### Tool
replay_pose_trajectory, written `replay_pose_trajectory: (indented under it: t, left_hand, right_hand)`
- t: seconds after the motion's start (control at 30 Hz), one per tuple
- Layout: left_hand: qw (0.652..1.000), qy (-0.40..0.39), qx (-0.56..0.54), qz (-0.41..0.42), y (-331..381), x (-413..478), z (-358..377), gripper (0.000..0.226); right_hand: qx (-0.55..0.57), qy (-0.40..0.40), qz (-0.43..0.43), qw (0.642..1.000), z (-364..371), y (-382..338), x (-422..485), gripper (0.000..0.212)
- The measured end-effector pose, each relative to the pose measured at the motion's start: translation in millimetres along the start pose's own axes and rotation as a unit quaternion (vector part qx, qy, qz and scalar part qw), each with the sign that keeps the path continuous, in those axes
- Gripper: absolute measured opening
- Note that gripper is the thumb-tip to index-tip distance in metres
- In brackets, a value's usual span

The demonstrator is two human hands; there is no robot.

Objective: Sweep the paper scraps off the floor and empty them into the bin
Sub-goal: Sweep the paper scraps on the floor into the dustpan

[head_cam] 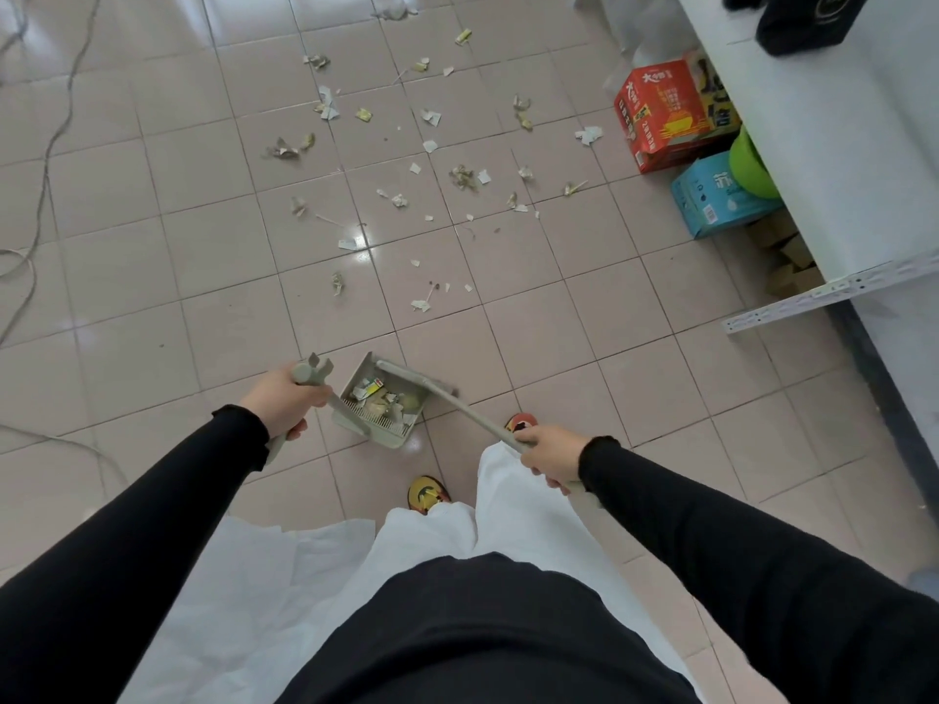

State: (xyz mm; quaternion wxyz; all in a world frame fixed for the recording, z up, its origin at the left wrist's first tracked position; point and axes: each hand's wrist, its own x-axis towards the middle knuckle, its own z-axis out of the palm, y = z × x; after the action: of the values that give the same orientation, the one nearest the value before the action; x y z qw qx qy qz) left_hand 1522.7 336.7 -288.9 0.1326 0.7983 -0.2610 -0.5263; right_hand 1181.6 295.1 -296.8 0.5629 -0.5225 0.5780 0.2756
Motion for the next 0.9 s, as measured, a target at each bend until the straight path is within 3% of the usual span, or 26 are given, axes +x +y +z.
replay_pose_trajectory:
  t: [0.13, 0.27, 0.47, 0.63, 0.77, 0.9]
  left_hand:
    - [1.000, 0.005, 0.005, 0.012, 12, 6, -1, 0.022]
    - [1.000, 0.010, 0.009, 0.020, 38, 19, -4, 0.023]
    - [1.000, 0.005, 0.017, 0.020, 92, 52, 5, 0.023]
    - [1.000, 0.002, 0.017, 0.019, 131, 79, 8, 0.025]
    - [1.000, 0.003, 0.027, 0.008, 152, 93, 6, 0.024]
    - [1.000, -0.004, 0.029, 0.007, 161, 97, 5, 0.022]
  right_hand:
    - [0.078, 0.016, -0.014, 0.997, -8, 28, -28, 0.052]
    - [0.141, 0.089, -0.029, 0.985, -35, 20, -11, 0.050]
    - [0.102, 0.154, -0.010, 0.983, -115, -18, 69, 0.042]
    - [0.030, 0.133, 0.024, 0.990, -150, -43, 109, 0.038]
    - [-0.049, 0.061, 0.029, 0.996, -142, -37, 96, 0.043]
    - [0.026, 0.006, 0.019, 0.999, -154, -14, 39, 0.049]
